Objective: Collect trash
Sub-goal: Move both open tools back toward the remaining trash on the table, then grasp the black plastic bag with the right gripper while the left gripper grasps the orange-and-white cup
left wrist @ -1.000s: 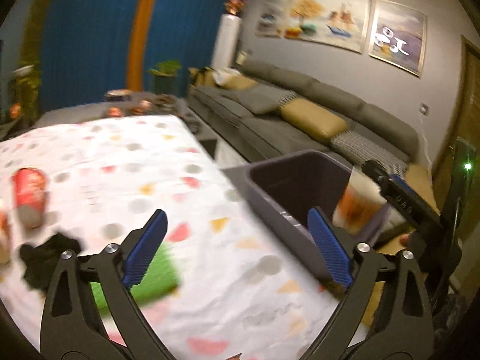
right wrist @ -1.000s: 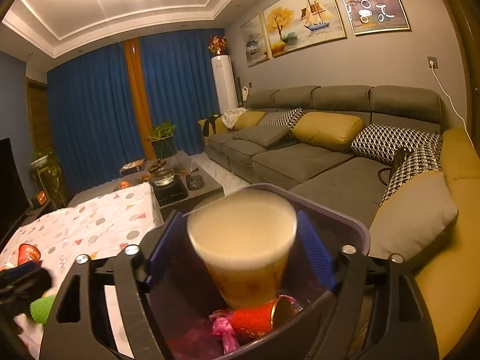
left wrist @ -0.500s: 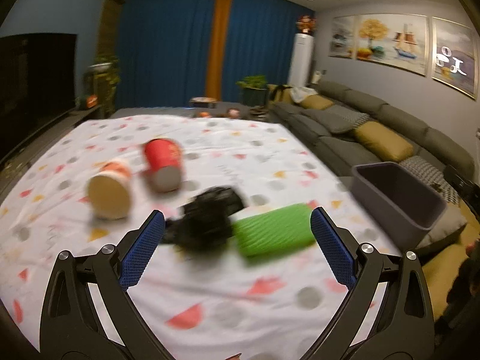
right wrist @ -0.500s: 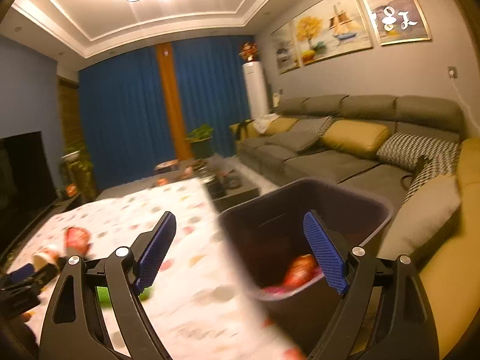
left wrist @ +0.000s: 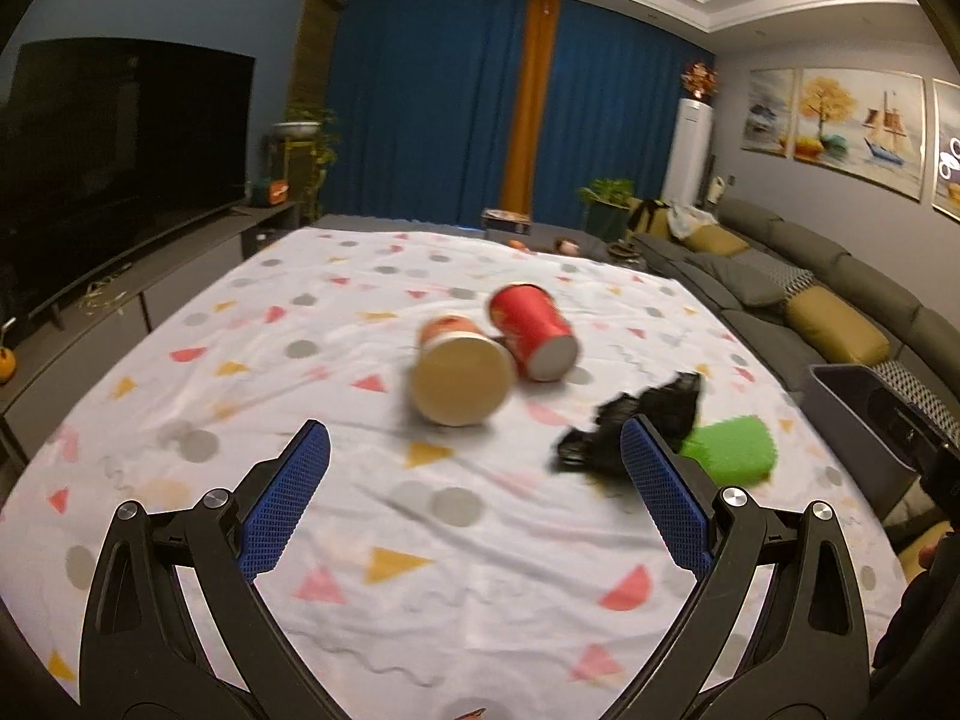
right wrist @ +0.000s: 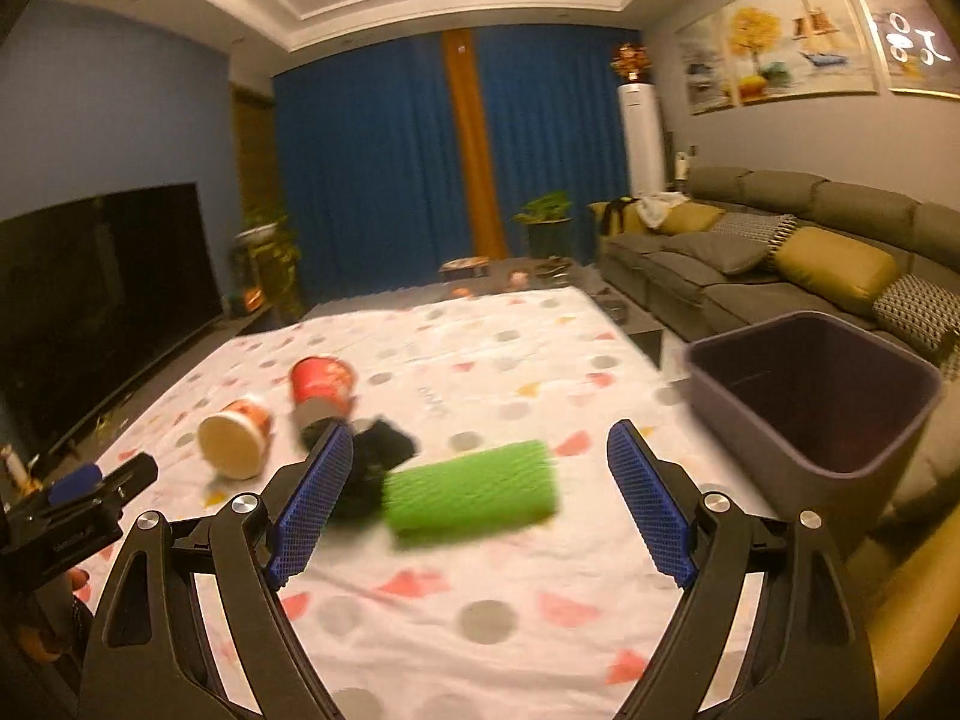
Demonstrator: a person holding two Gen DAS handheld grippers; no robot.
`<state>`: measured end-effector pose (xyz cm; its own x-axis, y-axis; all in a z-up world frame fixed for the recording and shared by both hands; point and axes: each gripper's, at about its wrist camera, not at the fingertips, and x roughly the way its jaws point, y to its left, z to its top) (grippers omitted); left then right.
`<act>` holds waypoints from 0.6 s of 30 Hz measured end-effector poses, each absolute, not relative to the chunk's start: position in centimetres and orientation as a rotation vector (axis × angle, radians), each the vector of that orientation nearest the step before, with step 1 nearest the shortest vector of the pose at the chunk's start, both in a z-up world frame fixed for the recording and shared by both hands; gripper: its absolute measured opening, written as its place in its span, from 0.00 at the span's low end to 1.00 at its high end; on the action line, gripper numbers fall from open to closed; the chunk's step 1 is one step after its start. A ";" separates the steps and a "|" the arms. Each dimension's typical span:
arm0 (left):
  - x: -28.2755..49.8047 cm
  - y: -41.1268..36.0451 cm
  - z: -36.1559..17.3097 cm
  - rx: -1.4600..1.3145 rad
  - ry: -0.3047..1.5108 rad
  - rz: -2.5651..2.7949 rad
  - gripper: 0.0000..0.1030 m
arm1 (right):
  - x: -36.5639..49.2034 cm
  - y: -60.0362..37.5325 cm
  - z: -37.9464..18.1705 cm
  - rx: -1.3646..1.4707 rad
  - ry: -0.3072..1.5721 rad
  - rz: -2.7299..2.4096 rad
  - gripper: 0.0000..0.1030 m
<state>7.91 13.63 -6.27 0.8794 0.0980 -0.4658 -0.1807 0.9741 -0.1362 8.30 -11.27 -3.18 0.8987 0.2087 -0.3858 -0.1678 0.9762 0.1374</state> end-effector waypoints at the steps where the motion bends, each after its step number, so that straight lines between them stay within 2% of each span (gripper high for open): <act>1: 7.8 14.3 -6.3 -0.179 0.473 0.154 0.93 | 8.7 -10.5 -3.2 0.092 0.416 0.206 0.82; 11: 9.2 17.8 -6.3 -0.177 0.473 0.184 0.93 | 12.2 -4.8 -5.3 0.056 0.510 0.272 0.81; 18: 11.5 18.3 -6.5 -0.153 0.488 0.147 0.93 | 14.8 -2.3 -6.6 0.035 0.564 0.286 0.70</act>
<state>11.47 18.35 -6.49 0.8730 0.1035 -0.4767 -0.1764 0.9781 -0.1106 14.79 -2.31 -6.63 0.8066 0.2766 -0.5224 -0.2572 0.9599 0.1110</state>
